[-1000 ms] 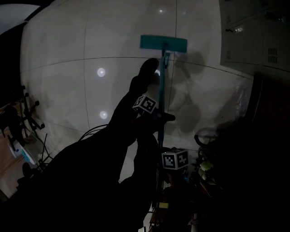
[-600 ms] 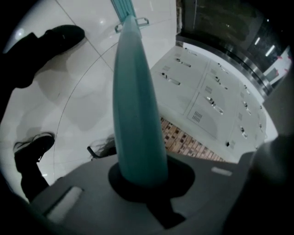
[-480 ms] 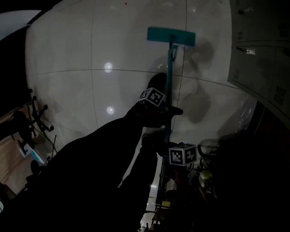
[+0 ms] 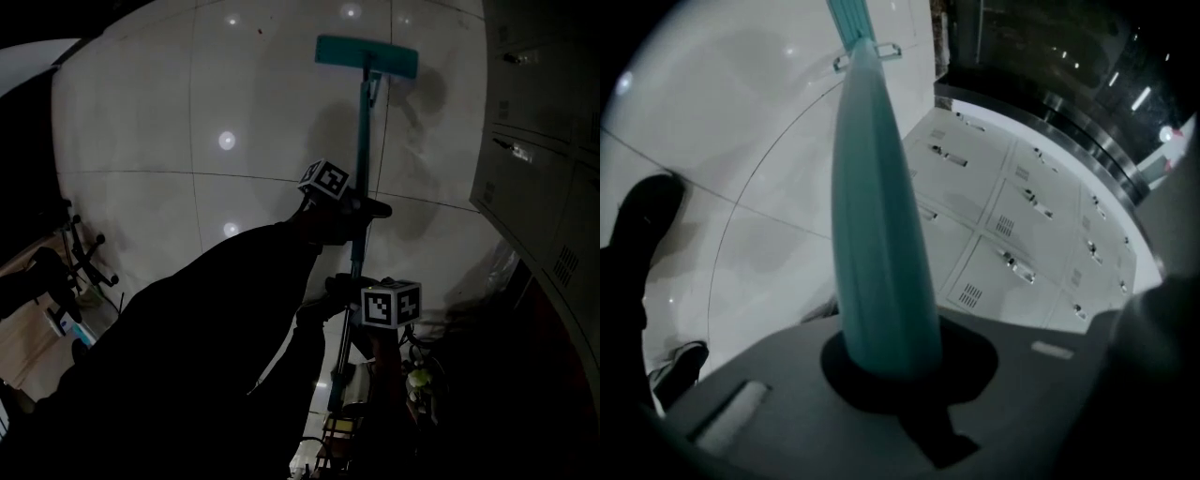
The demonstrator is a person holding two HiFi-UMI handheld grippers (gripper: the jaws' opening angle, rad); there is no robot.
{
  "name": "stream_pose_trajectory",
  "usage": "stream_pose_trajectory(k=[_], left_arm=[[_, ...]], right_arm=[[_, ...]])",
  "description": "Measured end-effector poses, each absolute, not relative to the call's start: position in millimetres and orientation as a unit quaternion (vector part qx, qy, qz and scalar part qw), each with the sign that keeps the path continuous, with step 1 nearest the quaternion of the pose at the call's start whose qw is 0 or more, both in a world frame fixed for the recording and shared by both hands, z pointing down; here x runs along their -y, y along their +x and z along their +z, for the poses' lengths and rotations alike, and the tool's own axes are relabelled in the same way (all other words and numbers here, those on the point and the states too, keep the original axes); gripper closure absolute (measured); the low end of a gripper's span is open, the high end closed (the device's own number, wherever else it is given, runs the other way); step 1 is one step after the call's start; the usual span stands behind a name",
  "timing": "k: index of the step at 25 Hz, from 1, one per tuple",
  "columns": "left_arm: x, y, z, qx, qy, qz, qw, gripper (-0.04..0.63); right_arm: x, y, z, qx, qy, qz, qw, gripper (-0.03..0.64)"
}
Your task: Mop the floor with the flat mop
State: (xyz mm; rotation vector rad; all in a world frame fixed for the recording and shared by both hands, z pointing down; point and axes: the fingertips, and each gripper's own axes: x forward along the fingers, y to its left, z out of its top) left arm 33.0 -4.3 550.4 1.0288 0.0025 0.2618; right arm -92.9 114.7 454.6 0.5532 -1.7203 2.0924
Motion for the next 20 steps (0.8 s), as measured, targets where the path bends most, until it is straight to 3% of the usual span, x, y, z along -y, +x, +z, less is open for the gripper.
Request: stream_pose_trajectory(k=[11,20], left_arm=[[111.9,41.1,566.0,0.009,0.518,0.114,0.848,0.571],[64.9,32.1,530.4,0.002,0.521,0.101,0.847,0.569]], right_arm=[[-14.7,-83.0,478.8,0.622,0.205,0.729,0.197,0.502],[-64.7,-93.6,445.7,0.628,0.203,0.726,0.193,0.497]])
